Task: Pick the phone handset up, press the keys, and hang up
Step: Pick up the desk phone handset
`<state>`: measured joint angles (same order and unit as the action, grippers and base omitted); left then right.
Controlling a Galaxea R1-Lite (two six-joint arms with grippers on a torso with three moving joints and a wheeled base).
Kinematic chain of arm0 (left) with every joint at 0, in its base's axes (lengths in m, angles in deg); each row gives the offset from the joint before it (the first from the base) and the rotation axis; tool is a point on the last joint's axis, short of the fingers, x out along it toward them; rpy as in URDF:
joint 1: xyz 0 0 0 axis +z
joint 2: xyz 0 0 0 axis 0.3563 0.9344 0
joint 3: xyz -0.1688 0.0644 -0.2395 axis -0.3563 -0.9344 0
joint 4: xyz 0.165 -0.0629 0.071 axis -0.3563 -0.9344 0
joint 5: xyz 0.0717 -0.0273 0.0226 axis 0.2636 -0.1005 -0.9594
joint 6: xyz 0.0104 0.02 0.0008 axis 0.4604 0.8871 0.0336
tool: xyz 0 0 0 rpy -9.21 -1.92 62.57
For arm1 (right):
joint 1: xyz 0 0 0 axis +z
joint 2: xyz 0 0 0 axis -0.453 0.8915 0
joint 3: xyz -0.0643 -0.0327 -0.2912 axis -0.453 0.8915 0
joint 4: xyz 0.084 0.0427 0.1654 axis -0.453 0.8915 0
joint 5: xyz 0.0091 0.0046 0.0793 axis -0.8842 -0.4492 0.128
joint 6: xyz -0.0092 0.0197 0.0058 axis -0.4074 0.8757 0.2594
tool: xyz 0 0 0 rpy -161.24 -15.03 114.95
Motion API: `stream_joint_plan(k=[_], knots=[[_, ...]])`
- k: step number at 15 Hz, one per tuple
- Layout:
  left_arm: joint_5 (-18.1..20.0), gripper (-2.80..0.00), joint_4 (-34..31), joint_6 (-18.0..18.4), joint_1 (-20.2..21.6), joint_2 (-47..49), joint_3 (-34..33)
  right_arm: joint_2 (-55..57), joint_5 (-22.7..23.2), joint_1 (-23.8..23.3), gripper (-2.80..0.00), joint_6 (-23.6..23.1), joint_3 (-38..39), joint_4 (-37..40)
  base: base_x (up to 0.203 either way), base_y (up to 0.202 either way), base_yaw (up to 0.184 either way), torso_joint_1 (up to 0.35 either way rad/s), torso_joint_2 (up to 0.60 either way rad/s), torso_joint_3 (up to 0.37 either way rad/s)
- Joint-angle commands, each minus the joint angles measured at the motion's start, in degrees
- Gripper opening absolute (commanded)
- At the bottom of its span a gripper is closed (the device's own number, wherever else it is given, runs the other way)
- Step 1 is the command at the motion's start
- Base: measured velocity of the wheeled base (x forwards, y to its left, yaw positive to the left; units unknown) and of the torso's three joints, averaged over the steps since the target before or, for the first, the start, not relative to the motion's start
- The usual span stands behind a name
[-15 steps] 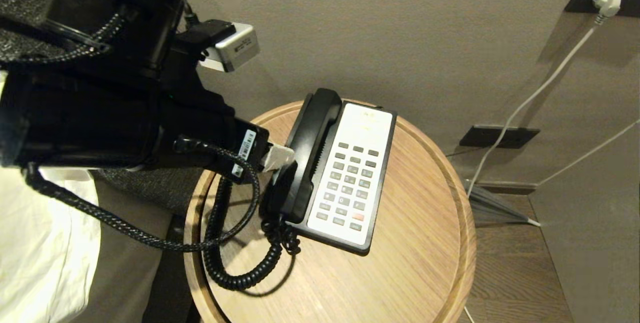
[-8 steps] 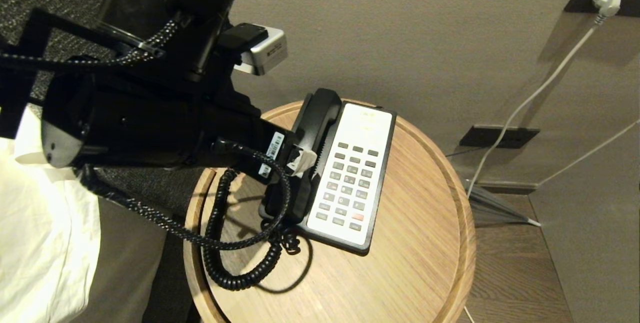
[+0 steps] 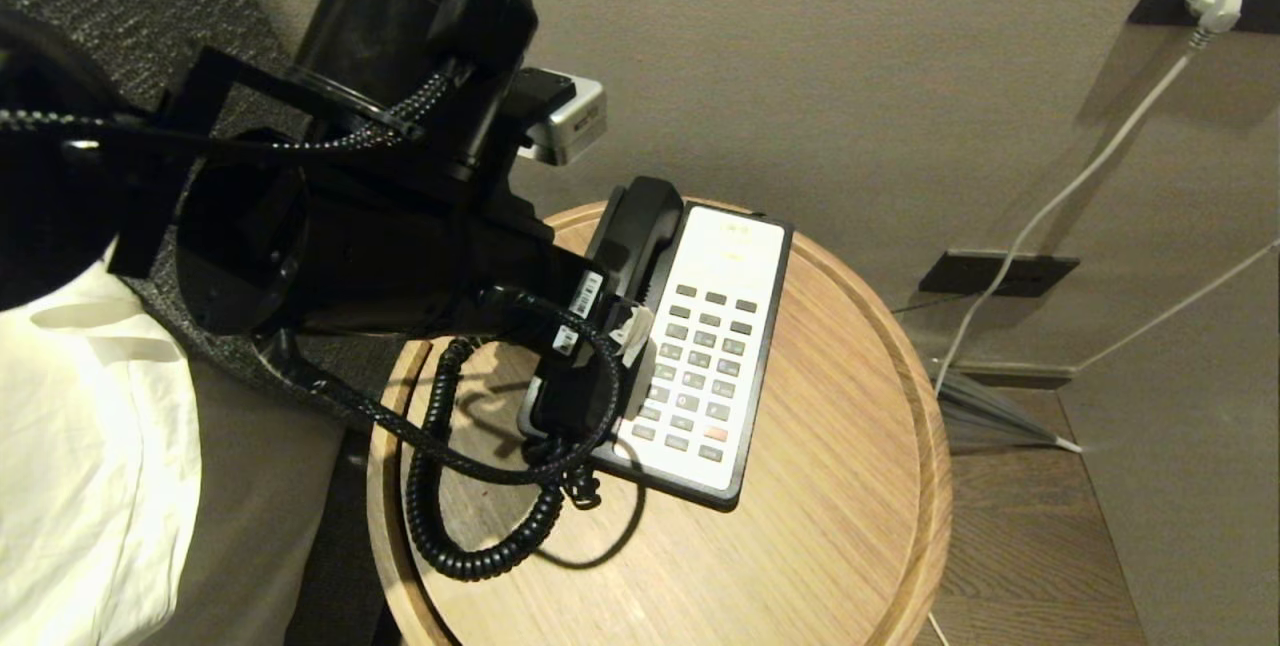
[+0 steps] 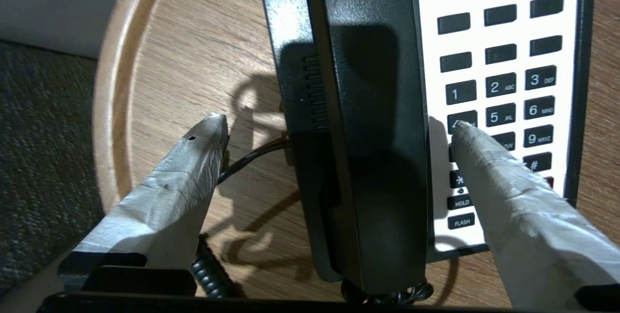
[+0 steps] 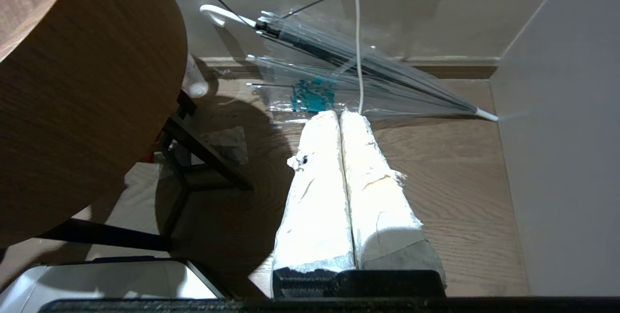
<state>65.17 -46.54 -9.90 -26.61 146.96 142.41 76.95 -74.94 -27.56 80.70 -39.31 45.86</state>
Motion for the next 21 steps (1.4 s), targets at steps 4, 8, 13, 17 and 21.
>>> stream_joint_plan(k=[4,8,13,17,21], knots=[[-1.0,0.00,-0.2,-1.9,0.0,1.0,0.3,0.0,0.0,0.0,-2.80,0.0,0.0,0.0,0.000,0.000,0.000,0.000,0.00,0.000],[-1.3,0.00,-0.3,-1.9,0.0,1.2,0.4,0.0,0.0,0.0,-2.80,0.0,0.0,0.0,0.000,0.000,0.000,0.000,0.00,0.000],[-3.0,0.00,-0.8,-2.0,-0.1,1.3,1.4,0.0,0.0,0.0,-2.80,0.0,0.0,0.0,0.000,0.000,0.000,0.000,0.00,0.000],[-4.6,0.00,-0.9,-2.3,-0.8,2.2,3.1,0.0,0.0,0.0,-2.80,0.0,0.0,0.0,0.000,0.000,0.000,0.000,0.00,0.000],[-4.9,0.00,-1.0,-2.8,-1.2,2.8,3.4,0.0,0.0,0.0,-2.80,0.0,0.0,0.0,0.000,0.000,0.000,0.000,0.00,0.000]])
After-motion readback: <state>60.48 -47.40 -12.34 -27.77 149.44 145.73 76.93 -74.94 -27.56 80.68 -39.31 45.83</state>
